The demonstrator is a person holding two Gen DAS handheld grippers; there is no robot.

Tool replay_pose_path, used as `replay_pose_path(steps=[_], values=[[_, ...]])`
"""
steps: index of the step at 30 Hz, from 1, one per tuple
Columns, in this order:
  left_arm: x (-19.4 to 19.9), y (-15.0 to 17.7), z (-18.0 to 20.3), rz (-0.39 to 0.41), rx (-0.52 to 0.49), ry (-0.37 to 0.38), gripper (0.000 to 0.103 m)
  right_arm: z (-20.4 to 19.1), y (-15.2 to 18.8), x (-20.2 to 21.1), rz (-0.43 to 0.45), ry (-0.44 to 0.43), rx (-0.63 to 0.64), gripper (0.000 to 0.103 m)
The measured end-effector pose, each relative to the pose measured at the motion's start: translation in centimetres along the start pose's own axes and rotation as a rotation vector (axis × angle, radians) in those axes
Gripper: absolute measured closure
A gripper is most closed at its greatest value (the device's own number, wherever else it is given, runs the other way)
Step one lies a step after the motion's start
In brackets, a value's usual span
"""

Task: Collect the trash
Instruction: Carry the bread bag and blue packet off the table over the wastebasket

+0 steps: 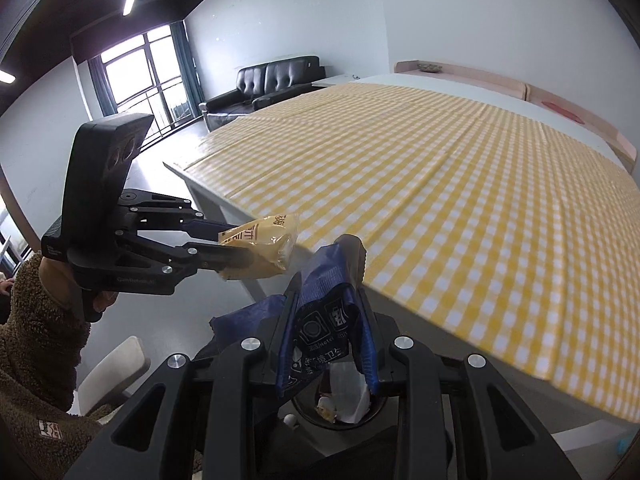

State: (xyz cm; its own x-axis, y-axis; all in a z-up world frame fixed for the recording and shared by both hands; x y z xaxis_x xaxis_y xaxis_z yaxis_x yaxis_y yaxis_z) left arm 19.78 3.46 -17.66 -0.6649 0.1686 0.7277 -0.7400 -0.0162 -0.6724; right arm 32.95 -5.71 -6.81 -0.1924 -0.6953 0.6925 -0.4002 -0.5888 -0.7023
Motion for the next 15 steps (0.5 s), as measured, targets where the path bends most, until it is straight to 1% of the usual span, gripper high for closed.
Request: replay_pose_path(steps=[2,4,6,7,9,12,15], values=[[-0.2,1.0,0.2,-0.006,0.000,-0.002,0.071,-0.6,0.7,-0.4,-0.006,-0.001,0.009,0.071],[-0.6,2.3,0.6,-0.014,0.001,0.020,0.071,-1.6,1.9,-1.1,-0.019,-0.015,0.027,0.071],[-1.3,3.0,1.1,-0.021,-0.001,0.038,0.071,-2.2,3.0,-2.2,-0.037,-0.029,0.036,0.071],[-1.5,4.2,1.3,-0.030,-0.001,0.033,0.071,-2.5,3.6,-2.8,-0.048,-0.030,0.042,0.071],[-2.3,5.2,1.2,-0.045,0.002,0.020,0.071,-2.8,4.6,-3.9,-0.062,-0.030,0.050,0.071],[-3.6,6.6,0.9,-0.069,0.023,0.031,0.071,-3.2,5.9,-5.2,-0.084,-0.034,0.050,0.071],[-5.4,8.0,0.3,-0.108,0.027,0.005,0.071,-3.1,7.4,-7.2,-0.113,-0.027,0.053,0.071]])
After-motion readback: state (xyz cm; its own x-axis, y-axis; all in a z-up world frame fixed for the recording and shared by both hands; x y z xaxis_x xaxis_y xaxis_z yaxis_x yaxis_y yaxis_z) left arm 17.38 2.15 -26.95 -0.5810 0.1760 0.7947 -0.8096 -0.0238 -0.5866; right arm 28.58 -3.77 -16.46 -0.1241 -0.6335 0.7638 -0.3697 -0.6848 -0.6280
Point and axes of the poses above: each gripper's, at about its wrist camera, not at the fingertips, and x roughly against the way its jaws point, z to its right, y to its underside, the point moved 9 cm from there along -x, roughly the way its jaws point, and after that the axes turned 1 degree about y, right-handed, at the moved point
